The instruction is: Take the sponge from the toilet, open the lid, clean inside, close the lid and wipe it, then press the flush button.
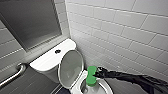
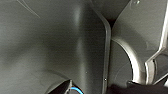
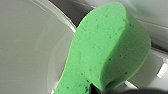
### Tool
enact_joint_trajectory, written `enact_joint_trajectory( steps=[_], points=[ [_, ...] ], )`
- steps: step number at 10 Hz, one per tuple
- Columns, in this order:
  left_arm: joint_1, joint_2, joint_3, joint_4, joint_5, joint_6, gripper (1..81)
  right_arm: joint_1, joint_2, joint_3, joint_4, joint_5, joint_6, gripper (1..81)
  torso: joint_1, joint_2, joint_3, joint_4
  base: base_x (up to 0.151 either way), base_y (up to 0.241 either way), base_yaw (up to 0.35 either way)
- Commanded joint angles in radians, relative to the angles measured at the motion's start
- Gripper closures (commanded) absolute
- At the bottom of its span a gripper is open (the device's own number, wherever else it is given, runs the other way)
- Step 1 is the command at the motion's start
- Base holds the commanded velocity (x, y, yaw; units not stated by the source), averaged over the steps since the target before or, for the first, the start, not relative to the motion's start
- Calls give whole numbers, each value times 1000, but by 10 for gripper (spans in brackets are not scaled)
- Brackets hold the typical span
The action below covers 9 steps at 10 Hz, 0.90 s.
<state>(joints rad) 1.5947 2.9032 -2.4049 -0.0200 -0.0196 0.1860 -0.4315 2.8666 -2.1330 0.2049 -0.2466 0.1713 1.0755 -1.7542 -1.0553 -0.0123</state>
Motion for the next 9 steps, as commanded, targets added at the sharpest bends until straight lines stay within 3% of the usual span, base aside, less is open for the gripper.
enact_joint_trajectory(
  steps=[1, 3, 4, 5, 6, 9],
  points=[
    [29, -1, 10, -11, 87, 6, 10, 138, 45, -23, 16, -5, 46, 811, 0, 0, 0, 0, 0, 0, 0],
    [32, 1, 12, -11, 86, 4, 10, 121, 47, -48, 4, -2, 54, 811, 0, 0, 0, 0, 0, 0, 0],
    [32, 1, 10, -11, 86, 4, 10, 122, 35, -37, 4, -2, 53, 811, 0, 0, -94, 0, 0, 0, 0],
    [32, 4, 12, -11, 86, 4, 10, 127, 33, -27, 4, 0, 53, 811, 0, 0, -97, 0, 0, 0, 0],
    [34, 4, 10, -11, 84, 4, 10, 128, 38, -18, 4, 10, 50, 811, 0, 0, -16, 0, 0, 0, 0],
    [35, 7, 10, -11, 84, 4, 10, 151, 99, -50, 2, 21, 47, 811, 0, 0, -41, 0, 0, 0, 0]
  ],
)
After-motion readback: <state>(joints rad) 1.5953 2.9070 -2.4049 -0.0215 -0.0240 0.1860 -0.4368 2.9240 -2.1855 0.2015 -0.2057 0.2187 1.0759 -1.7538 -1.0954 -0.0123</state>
